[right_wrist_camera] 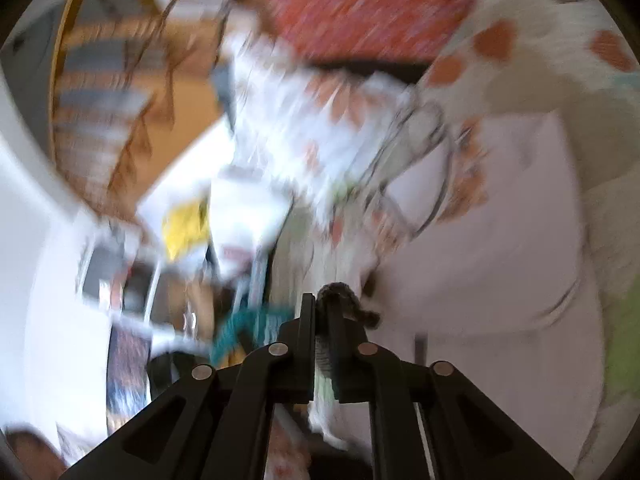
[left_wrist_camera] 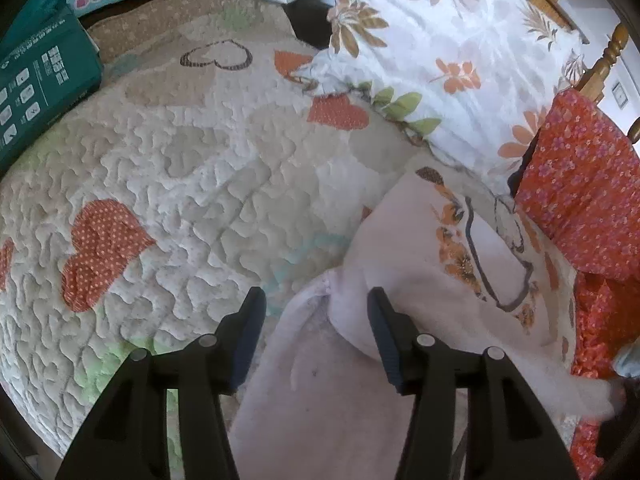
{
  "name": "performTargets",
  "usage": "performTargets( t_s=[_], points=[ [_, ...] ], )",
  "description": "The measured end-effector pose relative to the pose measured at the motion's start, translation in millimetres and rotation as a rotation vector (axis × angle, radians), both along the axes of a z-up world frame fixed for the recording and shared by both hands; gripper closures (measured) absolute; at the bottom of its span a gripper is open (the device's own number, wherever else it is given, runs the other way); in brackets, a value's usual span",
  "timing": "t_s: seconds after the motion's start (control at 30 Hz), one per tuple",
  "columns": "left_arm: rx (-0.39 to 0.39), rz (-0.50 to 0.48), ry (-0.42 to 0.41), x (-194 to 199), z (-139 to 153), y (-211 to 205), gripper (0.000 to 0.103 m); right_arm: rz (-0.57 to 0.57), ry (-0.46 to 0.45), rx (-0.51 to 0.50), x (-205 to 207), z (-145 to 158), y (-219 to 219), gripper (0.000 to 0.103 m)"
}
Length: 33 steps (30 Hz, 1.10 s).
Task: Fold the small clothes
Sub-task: 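Grasp the grey cuff with the right tool and tuck it onto the fold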
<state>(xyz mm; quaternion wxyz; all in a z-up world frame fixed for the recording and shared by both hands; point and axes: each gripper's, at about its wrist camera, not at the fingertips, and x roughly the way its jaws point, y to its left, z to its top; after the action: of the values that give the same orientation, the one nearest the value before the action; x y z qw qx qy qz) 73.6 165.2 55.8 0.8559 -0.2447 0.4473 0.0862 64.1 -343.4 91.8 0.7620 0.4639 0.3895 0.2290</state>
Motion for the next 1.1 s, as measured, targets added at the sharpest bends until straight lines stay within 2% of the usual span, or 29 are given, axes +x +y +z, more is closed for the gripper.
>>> performTargets(
  t_s=[0.03,0.07,0.13,0.23,0.33,0.4,0.5,0.57,0.67,0.87,1.0,1.1],
  points=[
    [0.001,-0.004,0.006,1,-2,-2,0.051,-0.051,0.029,-0.097,3,-5,-5,0.048],
    [0.001,-0.009,0.01,2,-3,-4,0.051,-0.093,0.06,-0.201,5,-9,-7,0.039],
    [0.0,-0.02,0.015,4,-3,-7,0.051,-0.116,0.114,-0.376,10,-14,-3,0.039],
    [0.006,-0.028,0.011,6,-2,-10,0.046,-0.049,0.059,-0.487,11,-3,17,0.039],
    [0.012,-0.033,0.012,6,-4,-13,0.042,0.033,-0.01,-0.644,10,6,49,0.039],
    [0.021,-0.043,0.024,6,-6,-15,0.042,0.094,-0.025,-0.702,12,-1,62,0.039],
    [0.022,-0.052,0.038,6,-9,-15,0.042,0.19,-0.051,-0.853,15,-14,95,0.039],
    [0.019,-0.056,0.04,5,-9,-14,0.042,0.209,-0.063,-0.921,9,-22,94,0.039],
    [0.02,-0.052,0.035,4,-7,-13,0.042,0.235,-0.109,-0.959,-1,-22,101,0.039],
    [0.002,-0.041,0.048,7,-9,-10,0.041,0.346,-0.242,-0.905,-13,-22,148,0.039],
    [-0.011,-0.033,0.046,13,-7,-9,0.04,0.406,-0.264,-0.911,-8,-32,187,0.04],
    [-0.01,-0.048,0.048,16,-6,-11,0.039,0.452,-0.254,-0.94,3,-46,217,0.049]
  ],
)
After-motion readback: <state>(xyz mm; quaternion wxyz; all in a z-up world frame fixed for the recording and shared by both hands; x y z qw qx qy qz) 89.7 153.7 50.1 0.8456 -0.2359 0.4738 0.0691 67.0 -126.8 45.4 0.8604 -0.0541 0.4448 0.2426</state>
